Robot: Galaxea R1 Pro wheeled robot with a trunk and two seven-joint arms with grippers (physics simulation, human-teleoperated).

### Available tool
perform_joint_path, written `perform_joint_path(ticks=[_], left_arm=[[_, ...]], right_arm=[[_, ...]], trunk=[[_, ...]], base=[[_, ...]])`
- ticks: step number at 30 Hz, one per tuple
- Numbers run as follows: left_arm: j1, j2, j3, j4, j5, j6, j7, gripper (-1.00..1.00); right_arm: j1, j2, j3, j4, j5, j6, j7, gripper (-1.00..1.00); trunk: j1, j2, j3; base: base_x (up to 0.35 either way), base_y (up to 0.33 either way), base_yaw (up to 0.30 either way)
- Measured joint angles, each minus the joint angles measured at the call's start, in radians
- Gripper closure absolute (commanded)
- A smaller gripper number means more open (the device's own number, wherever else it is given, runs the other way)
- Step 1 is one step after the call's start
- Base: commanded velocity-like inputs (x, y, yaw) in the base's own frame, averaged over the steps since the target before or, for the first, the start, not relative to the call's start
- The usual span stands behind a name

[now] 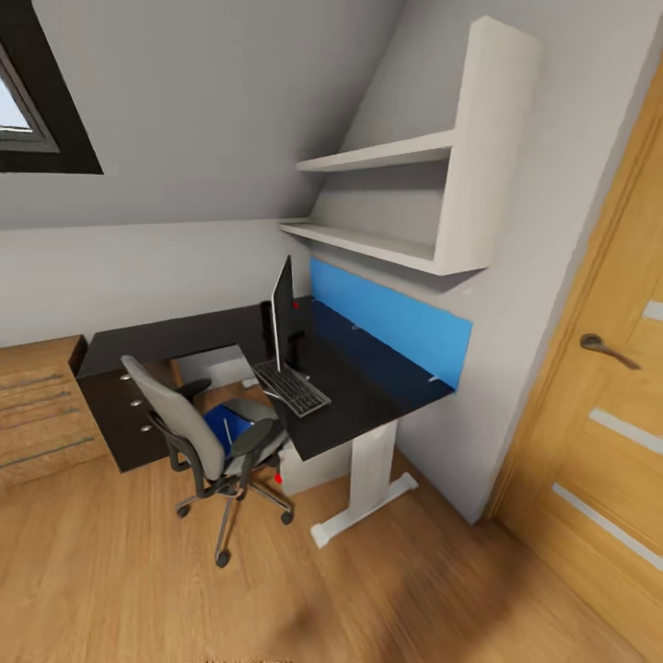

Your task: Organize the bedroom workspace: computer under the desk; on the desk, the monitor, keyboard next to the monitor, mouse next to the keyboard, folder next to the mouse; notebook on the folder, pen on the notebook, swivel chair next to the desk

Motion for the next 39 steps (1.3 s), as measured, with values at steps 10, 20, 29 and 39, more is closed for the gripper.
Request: perform_joint_path(ticks=[10, 20, 29, 39], left_arm=[[0.000, 0.001, 0.001, 0.000, 0.002, 0.000, 0.000, -1.00], [0.000, 0.001, 0.001, 0.000, 0.002, 0.000, 0.000, -1.00], [0.000, 0.000, 0.001, 0.000, 0.001, -0.001, 0.000, -1.00], [0.000, 0.000, 0.001, 0.000, 0.001, -0.001, 0.000, -1.00]], right_arm=[[0.000, -0.001, 0.001, 0.000, 0.002, 0.000, 0.000, -1.00], [0.000, -0.001, 0.003, 0.000, 0.003, 0.000, 0.001, -1.00], [0.000, -0.003, 0.003, 0.000, 0.004, 0.000, 0.000, -1.00], [0.000, -0.003, 0.003, 0.000, 0.004, 0.000, 0.000, -1.00]], trunk=[[0.000, 0.000, 0.000], [0.000, 0.000, 0.000], [0.000, 0.000, 0.003], [0.000, 0.000, 0.013]], base=[[0.000, 0.023, 0.276], [0.000, 0.244, 0.278], [0.029, -0.024, 0.261], [0.012, -0.022, 0.213]])
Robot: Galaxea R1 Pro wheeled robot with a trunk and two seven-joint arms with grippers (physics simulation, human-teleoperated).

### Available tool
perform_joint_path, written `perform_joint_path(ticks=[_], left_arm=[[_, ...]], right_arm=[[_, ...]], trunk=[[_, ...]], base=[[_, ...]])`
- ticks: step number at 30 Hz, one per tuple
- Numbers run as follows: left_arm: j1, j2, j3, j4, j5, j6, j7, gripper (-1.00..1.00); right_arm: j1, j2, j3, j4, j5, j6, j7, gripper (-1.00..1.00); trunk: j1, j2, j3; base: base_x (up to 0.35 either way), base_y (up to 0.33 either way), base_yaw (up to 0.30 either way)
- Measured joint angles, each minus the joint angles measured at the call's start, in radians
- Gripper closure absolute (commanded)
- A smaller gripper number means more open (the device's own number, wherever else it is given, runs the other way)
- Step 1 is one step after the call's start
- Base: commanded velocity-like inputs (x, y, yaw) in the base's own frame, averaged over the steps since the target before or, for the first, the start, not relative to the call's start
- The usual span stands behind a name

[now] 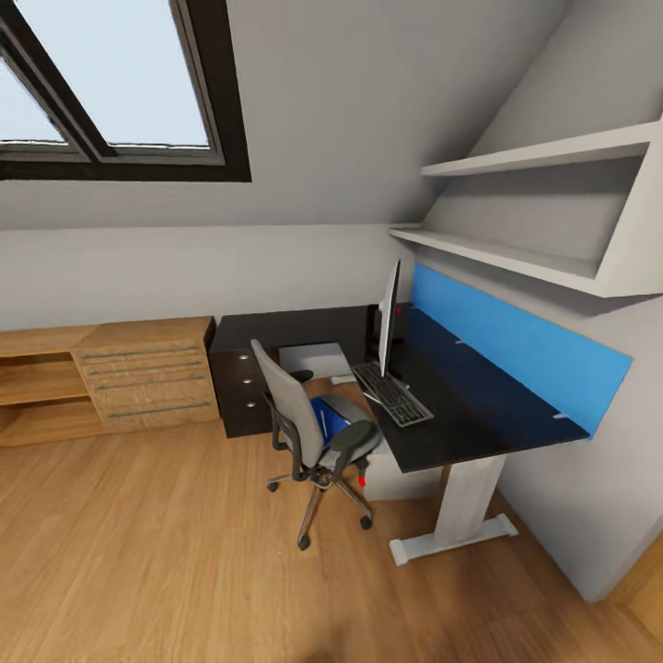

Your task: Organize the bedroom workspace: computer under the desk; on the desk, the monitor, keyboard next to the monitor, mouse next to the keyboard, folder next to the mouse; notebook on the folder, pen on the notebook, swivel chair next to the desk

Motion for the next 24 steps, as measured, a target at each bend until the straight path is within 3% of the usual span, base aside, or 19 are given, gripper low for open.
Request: perform_joint_path(ticks=[7, 15, 24], left_arm=[[0.000, 0.000, 0.000, 0.000, 0.001, 0.000, 0.000, -1.00], [0.000, 0.000, 0.000, 0.000, 0.000, 0.000, 0.000, -1.00], [0.000, 0.000, 0.000, 0.000, 0.000, 0.000, 0.000, -1.00]], right_arm=[[0.000, 0.000, 0.000, 0.000, 0.000, 0.000, 0.000, -1.00], [0.000, 0.000, 0.000, 0.000, 0.000, 0.001, 0.000, -1.00], [0.000, -0.004, 0.001, 0.001, 0.000, 0.000, 0.003, -1.00]], trunk=[[0.000, 0.000, 0.002], [0.000, 0.000, 0.001], [0.000, 0.000, 0.001]], base=[[0.001, -0.030, 0.266], [0.000, -0.231, 0.257], [0.000, -0.229, 0.062]])
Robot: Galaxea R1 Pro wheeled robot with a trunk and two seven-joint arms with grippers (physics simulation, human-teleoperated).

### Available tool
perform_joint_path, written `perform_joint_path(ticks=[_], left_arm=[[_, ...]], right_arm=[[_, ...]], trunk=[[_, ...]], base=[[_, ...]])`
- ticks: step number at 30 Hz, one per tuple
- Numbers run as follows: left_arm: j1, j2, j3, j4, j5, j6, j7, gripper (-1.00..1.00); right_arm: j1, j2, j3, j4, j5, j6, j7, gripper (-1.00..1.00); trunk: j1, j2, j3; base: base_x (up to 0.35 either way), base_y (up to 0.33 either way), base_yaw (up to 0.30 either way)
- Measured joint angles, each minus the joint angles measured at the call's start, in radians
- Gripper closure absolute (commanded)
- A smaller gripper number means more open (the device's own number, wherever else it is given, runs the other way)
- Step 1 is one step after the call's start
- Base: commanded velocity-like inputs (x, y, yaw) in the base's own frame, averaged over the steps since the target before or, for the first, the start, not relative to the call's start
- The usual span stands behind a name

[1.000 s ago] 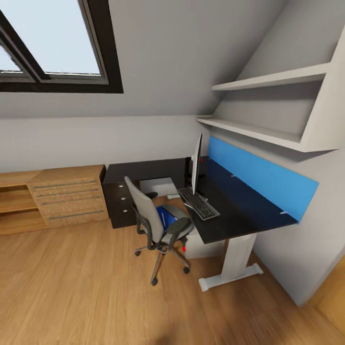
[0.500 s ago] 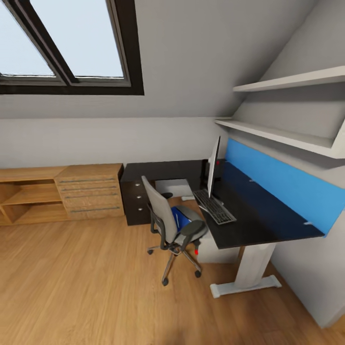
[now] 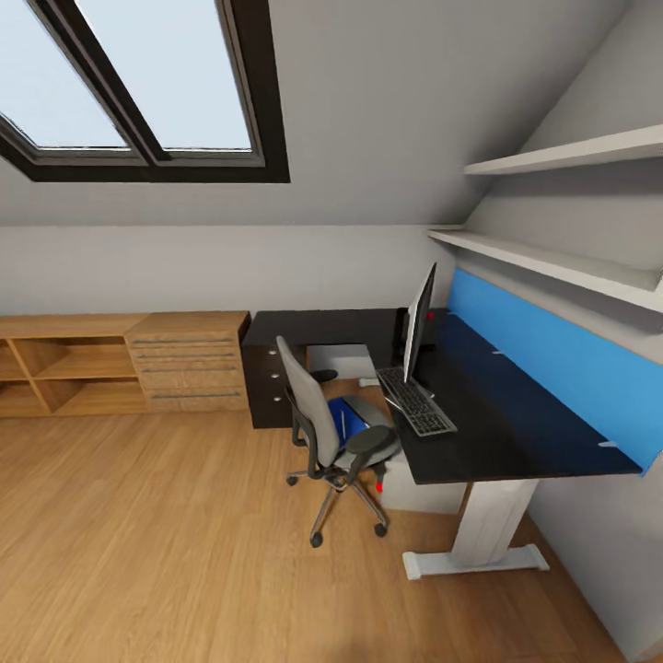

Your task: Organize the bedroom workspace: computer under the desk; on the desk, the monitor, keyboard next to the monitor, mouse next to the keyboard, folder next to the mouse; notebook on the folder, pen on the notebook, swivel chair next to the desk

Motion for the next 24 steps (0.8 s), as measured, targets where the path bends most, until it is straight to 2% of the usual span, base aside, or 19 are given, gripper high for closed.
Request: perform_joint_path(ticks=[20, 24], left_arm=[[0.000, -0.005, -0.006, 0.000, -0.001, 0.002, -0.001, -1.00], [0.000, -0.004, -0.005, -0.001, 0.000, 0.002, 0.000, -1.00]], right_arm=[[0.000, -0.006, -0.001, 0.013, 0.000, 0.000, 0.001, -1.00], [0.000, -0.009, 0.000, 0.014, 0.001, 0.000, 0.002, -1.00]], trunk=[[0.000, 0.000, 0.000], [0.015, -0.028, -0.013]], base=[[0.000, -0.016, 0.002], [0.000, 0.000, 0.000]])
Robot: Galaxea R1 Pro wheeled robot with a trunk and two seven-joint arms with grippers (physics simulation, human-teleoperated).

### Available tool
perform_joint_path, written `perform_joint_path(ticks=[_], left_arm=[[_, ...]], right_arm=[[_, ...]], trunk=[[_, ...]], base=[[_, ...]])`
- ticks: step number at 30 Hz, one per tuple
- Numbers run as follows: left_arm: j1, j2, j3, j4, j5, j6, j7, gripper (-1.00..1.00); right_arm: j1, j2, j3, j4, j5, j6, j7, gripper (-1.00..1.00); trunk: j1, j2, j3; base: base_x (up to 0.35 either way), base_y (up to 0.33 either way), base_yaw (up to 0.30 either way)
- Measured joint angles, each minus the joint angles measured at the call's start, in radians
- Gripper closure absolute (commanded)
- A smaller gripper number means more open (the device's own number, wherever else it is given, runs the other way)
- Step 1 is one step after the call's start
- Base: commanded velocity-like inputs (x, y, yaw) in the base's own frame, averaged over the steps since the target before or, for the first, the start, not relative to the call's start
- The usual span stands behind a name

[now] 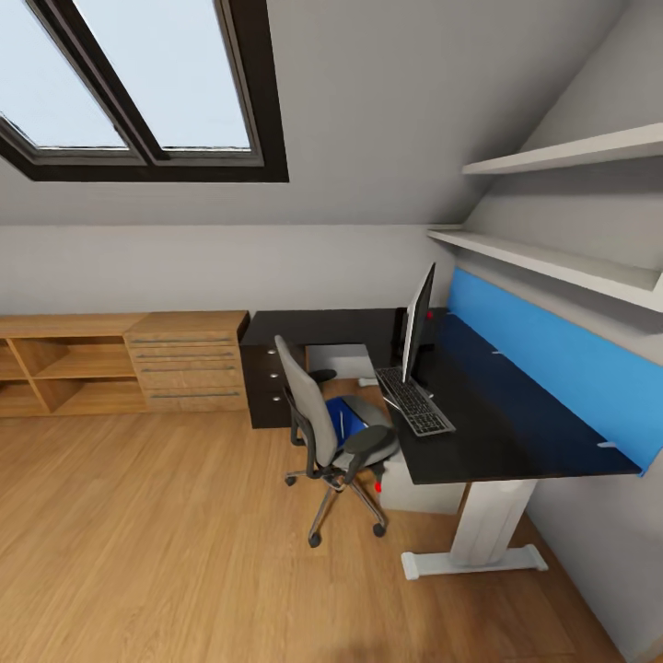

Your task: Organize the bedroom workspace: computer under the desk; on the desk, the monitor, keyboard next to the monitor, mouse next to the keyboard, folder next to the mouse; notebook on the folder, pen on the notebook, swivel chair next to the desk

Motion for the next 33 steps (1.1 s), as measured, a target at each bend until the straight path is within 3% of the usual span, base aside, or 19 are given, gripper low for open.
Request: perform_joint_path(ticks=[33], left_arm=[[0.000, 0.001, 0.001, -0.001, 0.001, 0.002, 0.002, -1.00]], right_arm=[[0.000, -0.003, 0.001, 0.001, 0.000, 0.000, 0.001, -1.00]], trunk=[[0.127, -0.232, -0.104]], base=[[0.000, 0.000, 0.000]])
